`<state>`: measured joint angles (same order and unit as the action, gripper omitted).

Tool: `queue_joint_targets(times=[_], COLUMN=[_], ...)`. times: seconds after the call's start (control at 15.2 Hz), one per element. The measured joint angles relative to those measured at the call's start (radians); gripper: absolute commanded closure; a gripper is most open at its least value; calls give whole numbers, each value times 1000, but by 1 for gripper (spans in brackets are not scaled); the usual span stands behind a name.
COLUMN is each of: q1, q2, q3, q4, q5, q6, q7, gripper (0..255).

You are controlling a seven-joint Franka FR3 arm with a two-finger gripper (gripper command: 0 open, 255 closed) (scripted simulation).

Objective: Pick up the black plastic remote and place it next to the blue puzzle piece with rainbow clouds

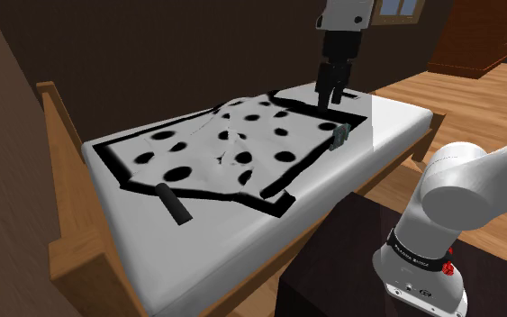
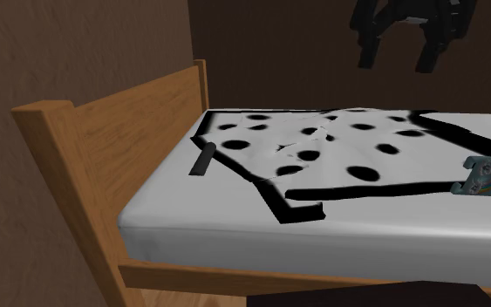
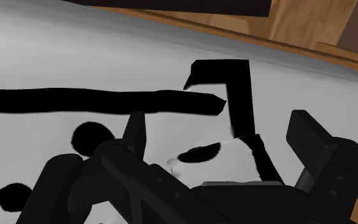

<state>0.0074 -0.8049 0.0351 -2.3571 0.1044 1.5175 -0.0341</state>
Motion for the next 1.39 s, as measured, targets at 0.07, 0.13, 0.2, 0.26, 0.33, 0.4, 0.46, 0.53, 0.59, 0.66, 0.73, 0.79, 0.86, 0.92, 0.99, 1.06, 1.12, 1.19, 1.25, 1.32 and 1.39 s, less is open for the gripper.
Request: queue_joint_targets(times=[0.07, 0.13, 0.2, 0.26, 0.33, 0.4, 0.46, 0.53, 0.59, 0.66, 0.73, 0.79, 0.86, 0.92, 0.99, 1.06, 1.12, 1.19, 1.25, 1.32, 1.39], q1=[0, 1, 4, 8, 10, 13, 16, 19, 19, 22, 25, 24, 25, 24, 23, 26, 24, 22, 21, 20, 18], q2=[0, 11, 20, 34, 54, 73, 97, 114, 132, 161, 183, 214, 246, 278, 304, 329, 362, 397, 431, 465, 511], q3=[0, 8, 24, 43, 59, 78, 100, 117, 131, 152, 173, 189, 208, 225, 239, 257, 273, 289, 305, 322, 340], q4=[0, -2, -7, -16, -18, -23, -27, -27, -32, -25, -27, -27, -18, -10, -7, 5, 19, 24, 37, 52, 77], q5=[0, 6, 17, 31, 41, 53, 66, 76, 83, 93, 103, 108, 113, 116, 119, 122, 121, 119, 115, 111, 101], q6=[0, 13, 30, 55, 80, 107, 138, 160, 185, 212, 241, 273, 301, 329, 355, 372, 394, 426, 450, 473, 498], q7=[0, 10, 28, 50, 69, 91, 114, 136, 152, 177, 201, 218, 241, 261, 279, 304, 325, 346, 368, 394, 422], gripper=[0, 0, 0, 0, 0, 0, 0, 0, 0, 0, 0, 0, 0, 0, 0, 0, 0, 0, 0, 0, 0])
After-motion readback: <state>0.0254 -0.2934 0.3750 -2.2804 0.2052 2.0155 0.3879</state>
